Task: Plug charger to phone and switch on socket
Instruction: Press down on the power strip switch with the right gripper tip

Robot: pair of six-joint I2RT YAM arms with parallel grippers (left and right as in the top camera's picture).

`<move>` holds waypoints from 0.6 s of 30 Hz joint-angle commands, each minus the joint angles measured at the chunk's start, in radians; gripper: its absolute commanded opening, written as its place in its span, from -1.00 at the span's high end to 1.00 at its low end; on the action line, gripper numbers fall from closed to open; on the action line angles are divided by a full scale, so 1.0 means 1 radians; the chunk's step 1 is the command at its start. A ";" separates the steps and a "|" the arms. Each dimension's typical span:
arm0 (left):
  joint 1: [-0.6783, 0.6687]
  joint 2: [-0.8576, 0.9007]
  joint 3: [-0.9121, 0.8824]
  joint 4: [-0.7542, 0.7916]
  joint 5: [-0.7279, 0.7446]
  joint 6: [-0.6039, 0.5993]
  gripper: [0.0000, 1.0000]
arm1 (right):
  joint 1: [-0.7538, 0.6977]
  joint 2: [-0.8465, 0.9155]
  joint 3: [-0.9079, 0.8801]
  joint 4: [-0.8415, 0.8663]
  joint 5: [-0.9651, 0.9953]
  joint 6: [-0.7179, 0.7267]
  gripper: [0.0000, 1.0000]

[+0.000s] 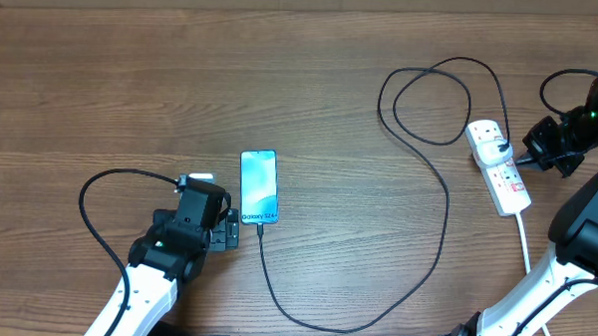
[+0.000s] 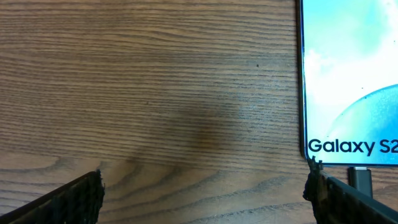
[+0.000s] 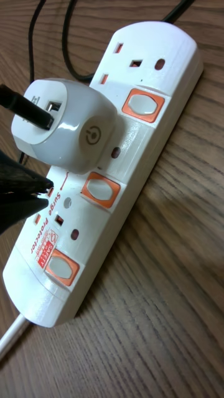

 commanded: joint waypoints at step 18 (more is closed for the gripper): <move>-0.006 0.009 -0.003 0.003 -0.003 -0.013 -0.99 | 0.019 0.062 -0.005 0.025 -0.016 -0.010 0.92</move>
